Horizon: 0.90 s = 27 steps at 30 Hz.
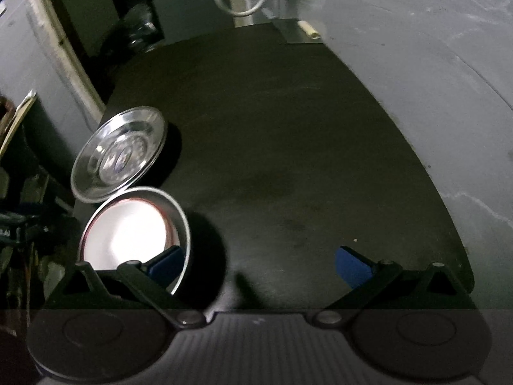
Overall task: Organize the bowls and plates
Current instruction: 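Withdraw both grippers up from the stacked bowls, then close both grippers on opposite sides of the steel basin rim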
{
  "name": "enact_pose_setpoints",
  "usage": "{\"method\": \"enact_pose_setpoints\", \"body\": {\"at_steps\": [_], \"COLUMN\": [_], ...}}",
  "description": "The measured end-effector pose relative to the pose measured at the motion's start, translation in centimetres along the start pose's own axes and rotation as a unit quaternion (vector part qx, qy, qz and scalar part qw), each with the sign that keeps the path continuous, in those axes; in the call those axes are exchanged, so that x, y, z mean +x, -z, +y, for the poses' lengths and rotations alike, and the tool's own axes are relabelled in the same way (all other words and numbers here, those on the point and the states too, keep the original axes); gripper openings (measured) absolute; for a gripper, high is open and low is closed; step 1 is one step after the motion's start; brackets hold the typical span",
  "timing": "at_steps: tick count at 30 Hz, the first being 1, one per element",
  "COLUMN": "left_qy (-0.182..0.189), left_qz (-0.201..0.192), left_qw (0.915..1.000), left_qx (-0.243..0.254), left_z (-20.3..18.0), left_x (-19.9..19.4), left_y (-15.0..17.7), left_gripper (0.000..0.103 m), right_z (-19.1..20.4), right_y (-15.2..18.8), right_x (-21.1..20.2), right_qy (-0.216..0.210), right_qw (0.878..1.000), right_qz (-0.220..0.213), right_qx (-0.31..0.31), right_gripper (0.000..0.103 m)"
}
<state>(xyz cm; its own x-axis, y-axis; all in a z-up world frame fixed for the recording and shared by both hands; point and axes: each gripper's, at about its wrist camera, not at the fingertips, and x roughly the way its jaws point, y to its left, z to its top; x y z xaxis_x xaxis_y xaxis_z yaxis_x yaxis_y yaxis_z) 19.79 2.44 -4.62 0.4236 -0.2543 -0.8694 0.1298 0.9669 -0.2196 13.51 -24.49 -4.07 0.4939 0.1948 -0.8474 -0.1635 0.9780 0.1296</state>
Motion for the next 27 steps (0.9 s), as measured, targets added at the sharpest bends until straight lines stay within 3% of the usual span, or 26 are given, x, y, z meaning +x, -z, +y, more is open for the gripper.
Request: {"method": "enact_pose_setpoints", "body": {"at_steps": [11, 19, 27], "left_qy": [-0.035, -0.061, -0.079], "left_qz": [0.022, 0.043, 0.059], "left_qw": [0.9989, 0.9954, 0.9924], "left_qx": [0.02, 0.06, 0.074], "left_z": [-0.8, -2.1, -2.6], "left_x": [0.8, 1.9, 2.6], "left_y": [0.0, 0.1, 0.1], "left_gripper": [0.102, 0.102, 0.102], "right_z": [1.0, 2.1, 1.7], "right_y": [-0.1, -0.2, -0.2], "right_x": [1.2, 2.0, 2.4], "right_qy": [0.0, 0.005, -0.004], "right_qw": [0.999, 0.996, 0.997], "right_qz": [0.025, 0.038, 0.04], "right_qx": [-0.036, -0.077, -0.072], "right_gripper": [0.103, 0.103, 0.102]}}
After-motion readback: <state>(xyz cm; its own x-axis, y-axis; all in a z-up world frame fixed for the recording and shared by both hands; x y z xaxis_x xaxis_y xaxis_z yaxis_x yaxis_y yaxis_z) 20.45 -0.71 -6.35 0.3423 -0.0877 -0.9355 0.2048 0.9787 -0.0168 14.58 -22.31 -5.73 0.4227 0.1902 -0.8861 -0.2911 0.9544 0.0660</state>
